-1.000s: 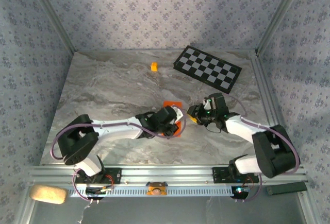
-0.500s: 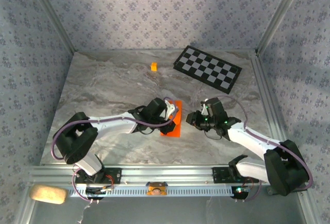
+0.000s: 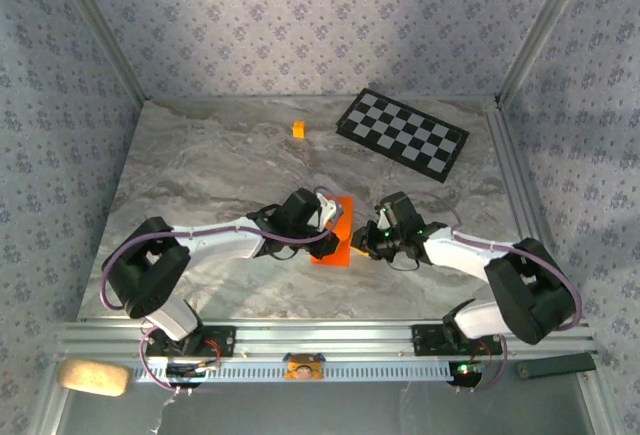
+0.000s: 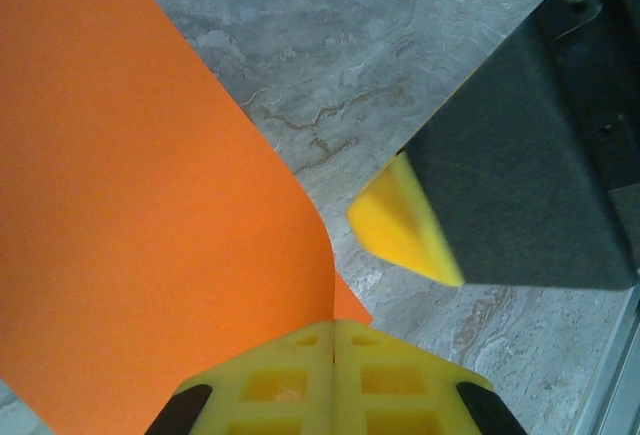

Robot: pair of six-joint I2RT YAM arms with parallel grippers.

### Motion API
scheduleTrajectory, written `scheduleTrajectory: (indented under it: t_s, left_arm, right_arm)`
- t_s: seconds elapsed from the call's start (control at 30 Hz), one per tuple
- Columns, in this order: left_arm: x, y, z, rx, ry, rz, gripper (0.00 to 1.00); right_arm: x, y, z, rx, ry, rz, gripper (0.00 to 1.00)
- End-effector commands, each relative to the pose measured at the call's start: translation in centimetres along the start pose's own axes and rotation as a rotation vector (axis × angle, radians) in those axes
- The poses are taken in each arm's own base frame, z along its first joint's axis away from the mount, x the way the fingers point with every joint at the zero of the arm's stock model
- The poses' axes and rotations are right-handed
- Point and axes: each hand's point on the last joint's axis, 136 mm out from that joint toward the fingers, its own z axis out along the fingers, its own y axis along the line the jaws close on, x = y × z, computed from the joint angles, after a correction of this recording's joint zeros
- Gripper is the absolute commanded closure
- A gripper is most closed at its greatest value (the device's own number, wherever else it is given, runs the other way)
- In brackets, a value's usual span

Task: Fold a paper plane with a square sheet of paper (pick it up from the middle)
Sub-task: Fold the triangle a second time at the center of the table.

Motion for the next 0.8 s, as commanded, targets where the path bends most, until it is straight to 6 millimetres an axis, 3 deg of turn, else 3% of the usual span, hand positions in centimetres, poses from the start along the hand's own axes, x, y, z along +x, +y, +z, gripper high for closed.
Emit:
scheduleTrajectory:
  t_s: [0.0, 0.4, 0.7, 0.77]
  left_arm:
    - [-0.6, -0.2, -0.5, 0.007, -0.028, 0.002, 1.0]
    - [0.4, -0.1, -0.1, 0.013, 0.018, 0.015, 0.87]
    - [1.1, 0.1, -0.1, 0.007, 0.049, 0.032, 0.85]
    - [1.1, 0.0, -0.1, 0.009, 0.053, 0.04, 0.89]
  right_arm:
    - [0.0, 1.8, 0.6, -0.045, 0.023, -0.008, 0.81]
    - [-0.4, 2.3, 0.9, -0.071, 0.012, -0.005, 0.83]
    - [-0.6, 2.4, 1.0, -0.074, 0.008, -0.002, 0.83]
    - [-0.6, 2.3, 1.0, -0.073, 0.008, 0.0, 0.83]
